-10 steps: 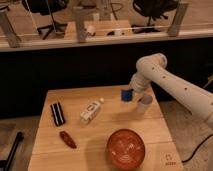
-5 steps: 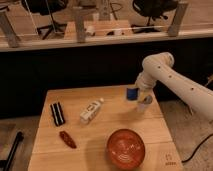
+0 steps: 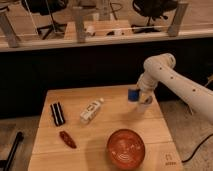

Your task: Place the white sponge in the ceramic cup

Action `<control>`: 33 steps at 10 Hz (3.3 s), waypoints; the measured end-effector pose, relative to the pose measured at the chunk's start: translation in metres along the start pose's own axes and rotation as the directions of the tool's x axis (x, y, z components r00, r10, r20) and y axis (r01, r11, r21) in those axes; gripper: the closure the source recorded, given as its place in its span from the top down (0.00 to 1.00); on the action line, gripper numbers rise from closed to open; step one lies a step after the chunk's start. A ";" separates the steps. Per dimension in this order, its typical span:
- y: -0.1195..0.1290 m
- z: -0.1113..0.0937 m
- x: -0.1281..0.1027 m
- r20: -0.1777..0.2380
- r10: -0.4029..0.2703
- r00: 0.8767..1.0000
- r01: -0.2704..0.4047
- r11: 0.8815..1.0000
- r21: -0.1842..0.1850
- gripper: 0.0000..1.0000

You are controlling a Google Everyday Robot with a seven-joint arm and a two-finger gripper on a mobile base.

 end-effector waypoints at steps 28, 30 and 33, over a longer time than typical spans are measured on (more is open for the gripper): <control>0.023 -0.017 0.021 0.003 0.056 0.998 -0.056 0.998 -0.010 0.47; 0.023 -0.018 0.023 0.003 0.060 0.998 -0.060 0.998 -0.011 0.61; 0.023 -0.021 0.026 0.004 0.066 0.998 -0.065 0.998 -0.012 0.62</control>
